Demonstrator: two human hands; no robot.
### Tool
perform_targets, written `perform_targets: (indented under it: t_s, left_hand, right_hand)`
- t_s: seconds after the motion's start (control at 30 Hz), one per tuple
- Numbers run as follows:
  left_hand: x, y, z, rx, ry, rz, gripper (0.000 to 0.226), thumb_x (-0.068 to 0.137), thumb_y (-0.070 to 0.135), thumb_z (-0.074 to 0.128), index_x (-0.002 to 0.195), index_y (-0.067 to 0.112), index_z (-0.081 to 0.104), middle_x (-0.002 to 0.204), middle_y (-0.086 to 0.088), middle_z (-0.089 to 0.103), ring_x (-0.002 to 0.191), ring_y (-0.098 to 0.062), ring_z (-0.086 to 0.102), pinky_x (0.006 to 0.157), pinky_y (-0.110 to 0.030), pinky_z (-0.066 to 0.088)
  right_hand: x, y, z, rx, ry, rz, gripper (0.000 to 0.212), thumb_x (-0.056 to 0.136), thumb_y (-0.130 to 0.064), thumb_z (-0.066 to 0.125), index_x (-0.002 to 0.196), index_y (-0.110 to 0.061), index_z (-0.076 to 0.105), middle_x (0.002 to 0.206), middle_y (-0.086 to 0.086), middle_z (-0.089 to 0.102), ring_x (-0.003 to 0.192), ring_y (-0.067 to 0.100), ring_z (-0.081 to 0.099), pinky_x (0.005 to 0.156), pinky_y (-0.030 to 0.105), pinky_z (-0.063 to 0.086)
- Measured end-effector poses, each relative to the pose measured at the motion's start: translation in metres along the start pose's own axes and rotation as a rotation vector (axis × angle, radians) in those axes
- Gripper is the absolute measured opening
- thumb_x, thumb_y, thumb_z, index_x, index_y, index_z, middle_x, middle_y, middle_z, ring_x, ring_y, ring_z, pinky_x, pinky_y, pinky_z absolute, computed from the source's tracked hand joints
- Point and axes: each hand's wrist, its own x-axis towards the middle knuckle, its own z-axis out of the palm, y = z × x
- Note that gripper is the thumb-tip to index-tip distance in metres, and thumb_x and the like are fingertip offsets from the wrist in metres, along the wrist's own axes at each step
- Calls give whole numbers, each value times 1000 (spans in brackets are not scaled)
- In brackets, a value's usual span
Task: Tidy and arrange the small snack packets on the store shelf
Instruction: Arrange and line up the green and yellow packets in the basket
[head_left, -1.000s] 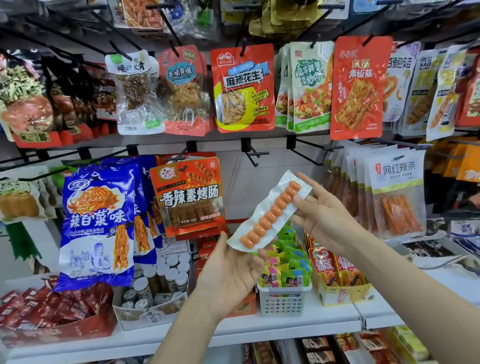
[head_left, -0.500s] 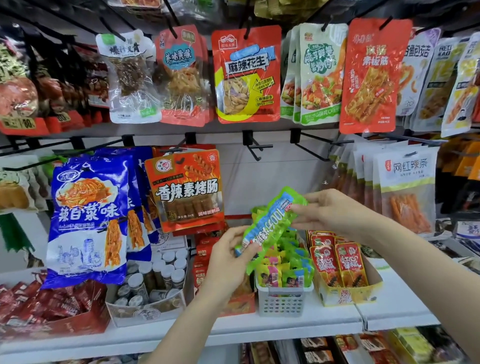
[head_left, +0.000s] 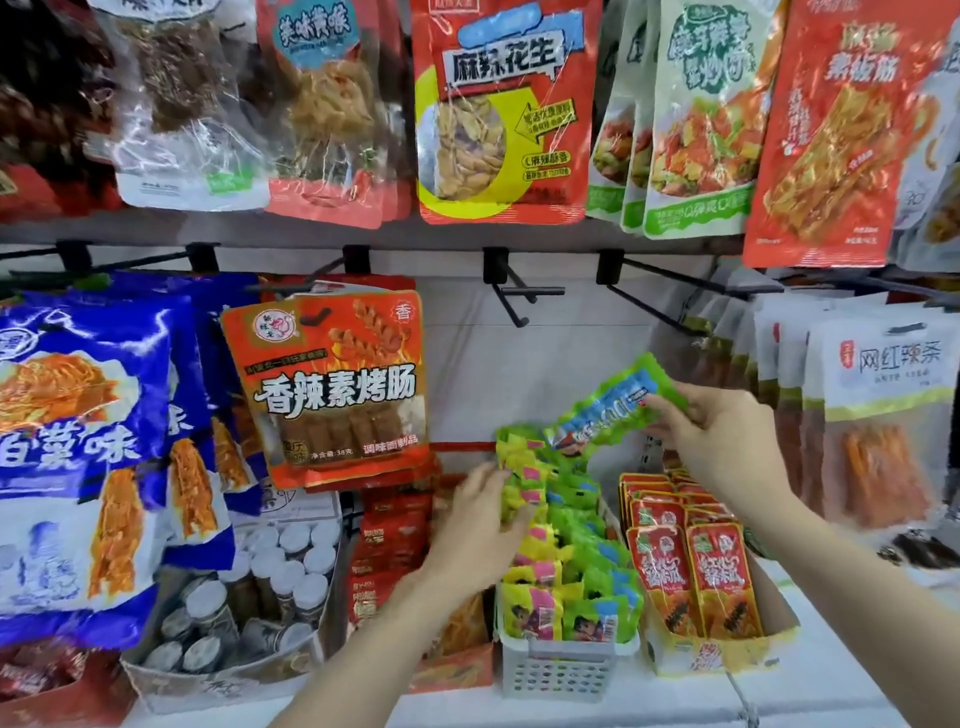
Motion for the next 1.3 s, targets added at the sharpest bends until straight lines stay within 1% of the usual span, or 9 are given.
perform_targets:
  t_s: [0.17,0.37,0.53,0.67,0.77,0.9,1.07,1.17,1.3]
  left_hand:
    - [30,0,13,292,-80,86,70,98,56,43,153,16,29,158,-5,28,146,-22,22,121,-38,16]
    - [15,-12,22,158,-84,59,58,98,57,42,135,14,54,132,-2,40,122,-21,49,105,-33,39]
    - [7,-14,22,135,-97,57,57,99,56,41,136,15,54,132,1,37,120,-20,50,100,-35,43]
    - [6,-13,19,123,-109,49,55,98,57,41,135,18,54,130,4,36,115,-20,53,96,-36,46]
    - [7,-13,18,121,-123,44,55,98,57,41,136,19,53,131,5,36,114,-19,53,95,-36,47]
    - [7,-13,18,91,-111,54,52,98,55,43,133,19,55,124,6,37,109,-18,54,91,-36,47]
    - [4,-16,19,84,-125,57,54,98,56,42,134,17,54,125,5,34,114,-17,50,97,-38,45]
    - [2,-21,23,153,-34,85,53,98,59,39,131,21,57,136,1,27,132,-20,31,111,-40,34]
    - [5,-24,24,222,-40,133,55,99,59,35,135,22,54,161,1,11,149,-12,-3,121,-38,-12]
  right_hand:
    - [6,10,14,-12,-24,5,17,91,-33,66,87,-21,76,67,-9,74,69,-4,69,79,27,55]
    - [8,10,33,-1,-96,13,23,91,-30,67,81,-11,74,62,-8,72,65,-6,68,74,17,51]
    - [5,2,55,-231,-230,-146,31,92,-30,65,68,-11,64,61,10,68,67,29,70,64,32,50]
    - [1,-2,79,-346,-333,-161,46,93,-28,65,54,-26,40,48,3,40,59,37,41,57,31,27]
    - [2,2,102,-433,-477,-54,27,96,-30,59,81,-9,65,77,20,64,82,42,58,65,32,34]
    - [8,4,121,-554,-665,-5,29,96,-33,59,110,-10,69,110,19,67,110,34,60,88,35,46]
    - [13,-2,123,-507,-550,-44,27,81,-34,77,106,-25,75,104,7,73,103,23,66,88,29,50]
    - [8,0,129,-534,-570,-57,16,85,-33,72,100,-29,77,103,3,73,103,23,64,86,30,49]
    - [8,4,130,-571,-770,-82,16,91,-28,63,97,-31,77,101,-4,74,106,17,62,92,29,46]
